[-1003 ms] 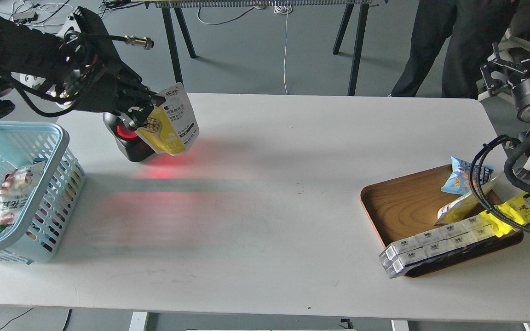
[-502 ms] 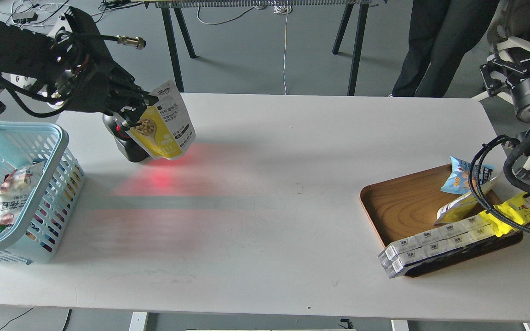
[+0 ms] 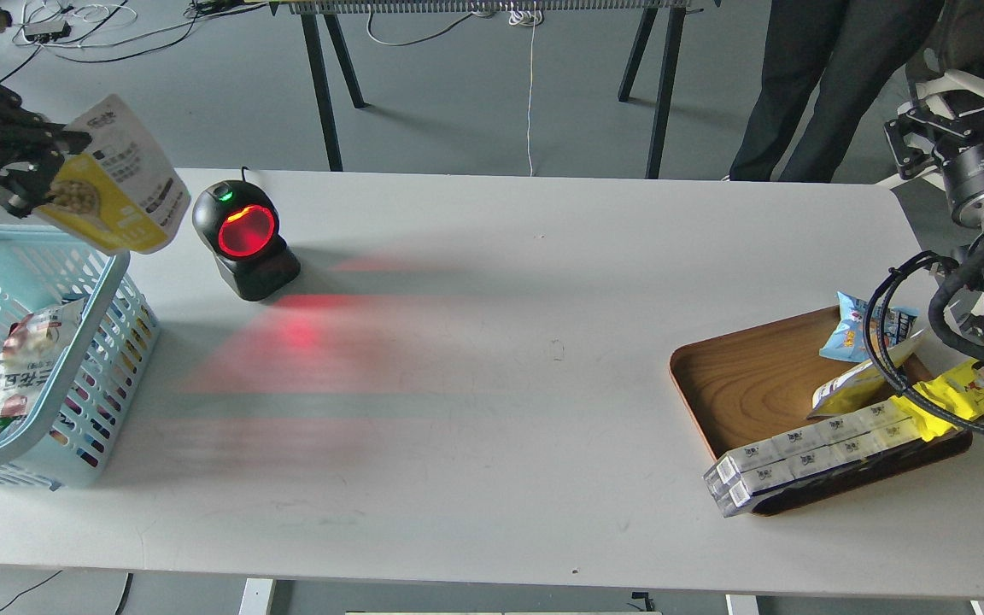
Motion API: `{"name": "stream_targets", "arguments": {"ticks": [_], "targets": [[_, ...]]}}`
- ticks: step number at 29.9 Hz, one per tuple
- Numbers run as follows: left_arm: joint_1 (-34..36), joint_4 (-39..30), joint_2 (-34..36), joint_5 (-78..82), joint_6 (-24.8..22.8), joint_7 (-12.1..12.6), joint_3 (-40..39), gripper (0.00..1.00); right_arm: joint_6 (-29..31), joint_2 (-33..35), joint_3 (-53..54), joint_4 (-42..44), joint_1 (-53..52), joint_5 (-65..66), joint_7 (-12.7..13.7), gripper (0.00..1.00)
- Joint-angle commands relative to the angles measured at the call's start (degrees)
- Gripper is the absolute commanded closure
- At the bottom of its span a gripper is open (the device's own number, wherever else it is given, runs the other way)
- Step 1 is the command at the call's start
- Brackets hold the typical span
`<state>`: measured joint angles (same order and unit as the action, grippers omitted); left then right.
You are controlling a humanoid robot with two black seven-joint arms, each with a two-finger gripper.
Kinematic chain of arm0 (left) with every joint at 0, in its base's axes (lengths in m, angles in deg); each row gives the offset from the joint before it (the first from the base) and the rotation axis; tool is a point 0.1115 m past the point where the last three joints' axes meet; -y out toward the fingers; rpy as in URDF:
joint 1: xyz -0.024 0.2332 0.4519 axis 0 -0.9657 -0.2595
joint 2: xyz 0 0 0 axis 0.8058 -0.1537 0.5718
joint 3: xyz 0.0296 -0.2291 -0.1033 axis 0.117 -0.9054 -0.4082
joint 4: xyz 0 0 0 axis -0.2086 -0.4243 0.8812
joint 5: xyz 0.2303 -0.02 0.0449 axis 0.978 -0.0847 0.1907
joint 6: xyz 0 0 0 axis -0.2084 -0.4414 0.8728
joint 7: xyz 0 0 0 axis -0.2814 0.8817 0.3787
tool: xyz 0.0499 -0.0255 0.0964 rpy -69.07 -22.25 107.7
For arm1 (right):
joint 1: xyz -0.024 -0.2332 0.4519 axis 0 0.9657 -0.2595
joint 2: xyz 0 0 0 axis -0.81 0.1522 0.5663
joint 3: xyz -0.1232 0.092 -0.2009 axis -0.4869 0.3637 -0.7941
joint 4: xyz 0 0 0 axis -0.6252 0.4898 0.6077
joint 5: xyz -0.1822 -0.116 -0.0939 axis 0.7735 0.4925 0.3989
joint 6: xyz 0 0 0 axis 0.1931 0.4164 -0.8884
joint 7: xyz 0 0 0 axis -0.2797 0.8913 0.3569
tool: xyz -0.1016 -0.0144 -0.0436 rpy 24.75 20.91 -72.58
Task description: Scan snack and place in basket
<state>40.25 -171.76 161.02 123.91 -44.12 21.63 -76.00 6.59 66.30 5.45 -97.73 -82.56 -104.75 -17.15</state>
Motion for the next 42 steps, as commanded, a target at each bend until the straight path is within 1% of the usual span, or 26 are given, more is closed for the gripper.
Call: {"name": "stream_targets", "arguments": {"ticks": [1,3,8,12,17,19,22,23,25,26,29,32,35,37,38,40,42], "targets": [[-0.3,-0.1,5.7,0.0,0.0,0.0,0.8,1.00,0.0,-0.2,0.0,0.0,-0.5,0.0,0.0,0.01],[-0.4,-0.1,8.6,0.0,0.0,0.0,1.6,1.00,0.0,-0.3,-0.1,0.1,-0.8,0.0,0.0,0.01],[-0.4,-0.1,13.5,0.0,0.0,0.0,8.7,1.00,0.0,-1.2,-0.1,2.0,-1.2,1.1,0.0,0.01],[-0.4,-0.2,15.2,0.0,0.0,0.0,13.3,0.99,0.0,-1.5,-0.1,2.4,-1.6,1.3,0.0,0.01],[-0.4,-0.7,16.0,0.0,0.0,0.0,13.5,0.86,0.0,-1.6,-0.1,2.4,-1.6,1.6,0.1,0.01],[-0.4,-0.7,15.9,-0.1,0.0,0.0,13.5,0.79,0.0,-1.7,-0.1,2.4,-1.5,1.7,0.0,0.01],[-0.2,-0.7,15.5,-3.3,0.0,0.0,13.5,0.61,0.0,-2.1,-0.1,2.4,-1.6,1.7,0.0,0.01],[0.0,-0.6,15.3,-5.1,0.0,0.0,13.3,0.54,0.0,-2.2,-0.1,2.4,-1.6,1.7,0.1,0.01],[0.3,-0.3,14.6,-10.5,0.0,0.0,12.7,0.33,0.0,-2.2,-0.1,2.4,-1.6,1.7,0.0,0.01],[0.7,-0.2,14.3,-13.4,0.0,0.0,12.1,0.28,0.0,-2.2,-0.1,2.4,-1.6,1.7,0.0,0.01],[1.4,1.7,12.2,-23.0,0.0,0.0,9.0,0.19,0.0,-2.1,-0.1,2.4,-1.6,1.7,0.0,0.01],[1.5,5.0,7.2,-31.5,0.0,0.0,6.7,0.16,0.0,-1.8,-0.1,2.3,-1.8,2.2,0.0,0.01],[1.5,6.6,2.5,-43.9,0.0,0.0,4.9,0.08,0.0,-1.8,0.0,2.2,-2.7,2.5,0.0,0.01],[1.3,7.2,-0.3,-51.1,2.6,0.0,4.7,0.02,0.0,-1.4,-0.1,2.3,-3.7,2.5,0.0,0.01],[1.4,7.8,-2.4,-54.0,3.9,0.0,4.6,0.01,0.0,-1.3,-0.1,2.3,-3.9,2.5,0.0,0.01],[1.6,11.0,-7.8,-59.6,5.8,0.0,4.5,0.01,0.0,-1.1,-0.1,2.4,-4.7,3.2,0.4,0.01],[1.6,16.3,-13.8,-67.2,7.5,0.0,3.3,0.01,0.0,-0.5,-0.1,2.4,-5.8,4.0,0.5,0.01]]}}
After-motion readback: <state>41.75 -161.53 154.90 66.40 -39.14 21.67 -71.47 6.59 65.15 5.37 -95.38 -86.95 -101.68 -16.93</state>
